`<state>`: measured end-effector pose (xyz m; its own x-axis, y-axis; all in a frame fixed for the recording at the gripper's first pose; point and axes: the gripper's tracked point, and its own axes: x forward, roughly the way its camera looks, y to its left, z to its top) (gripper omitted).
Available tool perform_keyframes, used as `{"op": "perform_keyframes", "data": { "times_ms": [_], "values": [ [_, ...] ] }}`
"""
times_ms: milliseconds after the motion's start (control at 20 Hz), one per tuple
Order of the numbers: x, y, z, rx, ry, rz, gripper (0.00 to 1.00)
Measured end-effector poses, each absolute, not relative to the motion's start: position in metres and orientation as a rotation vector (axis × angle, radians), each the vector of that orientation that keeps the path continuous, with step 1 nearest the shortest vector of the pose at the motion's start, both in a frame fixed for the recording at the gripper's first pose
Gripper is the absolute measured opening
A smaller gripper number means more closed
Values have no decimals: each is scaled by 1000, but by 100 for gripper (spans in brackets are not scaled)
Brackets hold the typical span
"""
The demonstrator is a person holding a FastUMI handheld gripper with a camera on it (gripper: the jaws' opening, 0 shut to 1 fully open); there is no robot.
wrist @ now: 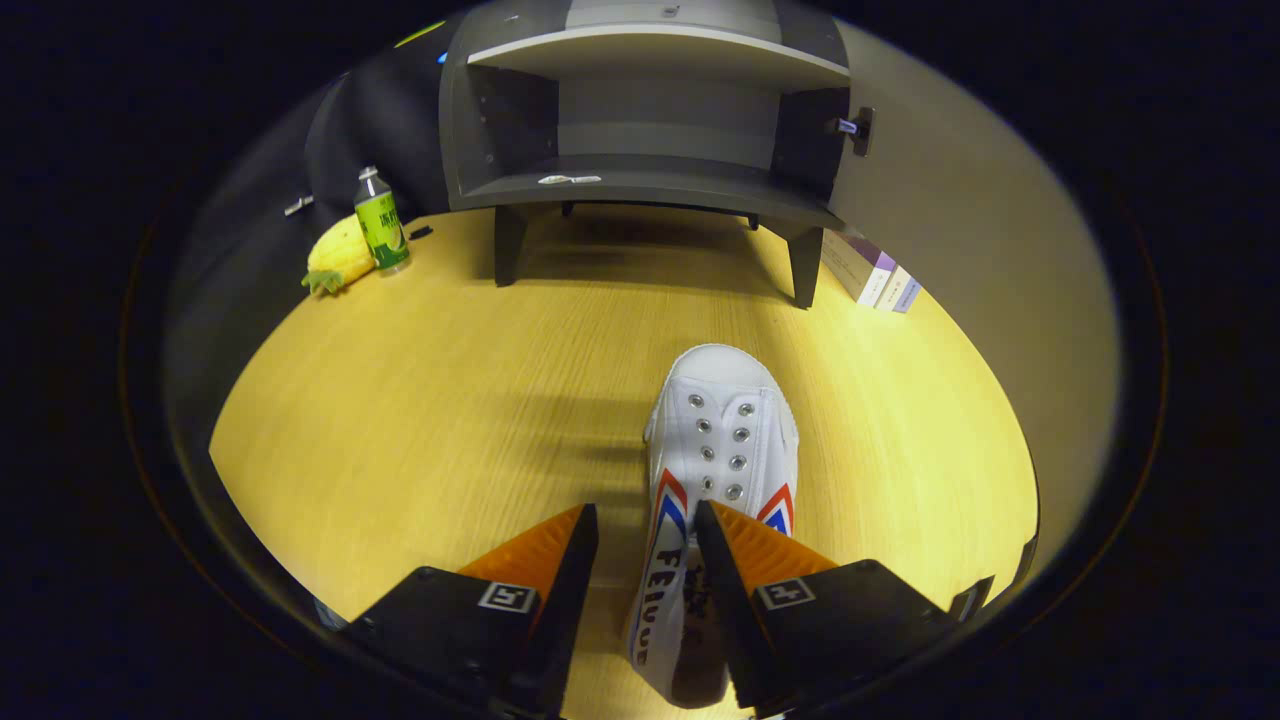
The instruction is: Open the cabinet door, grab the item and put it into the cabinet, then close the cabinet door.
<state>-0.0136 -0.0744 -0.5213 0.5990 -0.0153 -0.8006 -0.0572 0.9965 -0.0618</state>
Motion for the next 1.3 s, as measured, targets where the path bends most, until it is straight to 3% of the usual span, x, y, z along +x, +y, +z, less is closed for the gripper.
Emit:
{"op": "perform_keyframes", "data": {
  "times_ms": [50,200,300,350,450,1000,1300],
  "values": [
    [-12,-78,-523,-99,937,-5,62],
    [-10,-86,-521,-35,942,-69,27],
    [-8,-85,-524,-24,955,-65,27],
    [-10,-84,-523,-30,969,-57,14],
    [-8,-85,-524,-23,977,-70,7],
    [-1,-79,-487,54,887,-108,5],
    [10,-61,-427,39,819,-77,5]
  ]
}}
